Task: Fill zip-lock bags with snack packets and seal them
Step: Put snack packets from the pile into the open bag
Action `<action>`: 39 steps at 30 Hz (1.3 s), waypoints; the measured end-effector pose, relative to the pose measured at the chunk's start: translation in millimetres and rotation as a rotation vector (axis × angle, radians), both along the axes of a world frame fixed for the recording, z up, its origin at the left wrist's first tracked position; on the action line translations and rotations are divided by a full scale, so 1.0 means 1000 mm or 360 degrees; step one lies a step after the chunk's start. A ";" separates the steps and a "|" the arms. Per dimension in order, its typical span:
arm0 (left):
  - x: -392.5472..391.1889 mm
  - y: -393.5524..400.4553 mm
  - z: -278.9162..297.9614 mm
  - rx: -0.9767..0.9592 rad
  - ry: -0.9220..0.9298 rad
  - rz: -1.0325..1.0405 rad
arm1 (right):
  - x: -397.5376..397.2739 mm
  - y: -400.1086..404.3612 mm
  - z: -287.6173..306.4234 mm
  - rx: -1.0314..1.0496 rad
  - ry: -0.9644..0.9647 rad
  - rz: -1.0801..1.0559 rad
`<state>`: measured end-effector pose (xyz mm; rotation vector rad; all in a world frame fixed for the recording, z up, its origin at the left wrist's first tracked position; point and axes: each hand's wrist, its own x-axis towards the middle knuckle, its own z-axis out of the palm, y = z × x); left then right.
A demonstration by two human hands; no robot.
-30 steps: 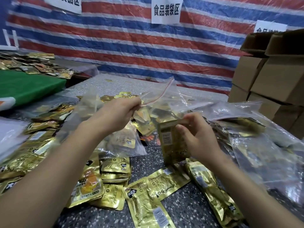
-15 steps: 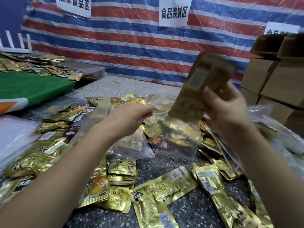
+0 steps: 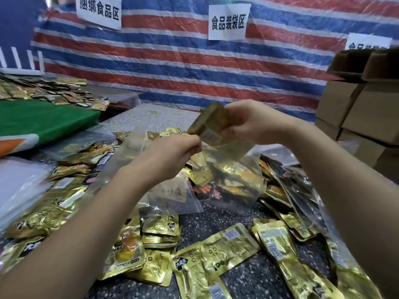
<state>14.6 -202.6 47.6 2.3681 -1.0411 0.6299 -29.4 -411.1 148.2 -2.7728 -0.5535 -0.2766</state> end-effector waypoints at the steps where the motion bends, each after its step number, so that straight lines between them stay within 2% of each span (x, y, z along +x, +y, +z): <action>1: 0.000 0.000 0.001 -0.0037 0.0016 -0.0019 | -0.002 -0.001 0.001 -0.0008 0.0036 -0.0018; 6: -0.004 -0.001 0.002 -0.0166 0.0036 -0.0059 | -0.007 -0.008 0.009 -0.0171 0.0188 -0.0087; 10: -0.008 -0.002 0.004 -0.0398 0.0202 -0.0129 | -0.010 -0.009 0.013 -0.0212 0.0204 -0.0095; 19: -0.024 -0.011 0.009 -0.0414 0.0349 -0.0355 | -0.014 -0.021 0.020 -0.0387 0.0342 -0.0157; 23: -0.027 -0.011 0.008 -0.0624 0.0430 -0.0459 | -0.020 -0.028 0.018 -0.0288 0.0402 -0.0136; 28: -0.025 -0.012 0.006 -0.0919 0.0562 -0.0461 | -0.023 -0.020 0.014 -0.0350 0.0456 -0.0120; 34: -0.025 -0.013 0.009 -0.0894 0.0327 -0.0297 | -0.019 0.010 0.001 -0.0761 0.0363 -0.0117; 39: -0.026 -0.007 0.019 -0.1095 0.0239 -0.0156 | -0.027 0.009 0.014 -0.0625 0.0100 -0.0131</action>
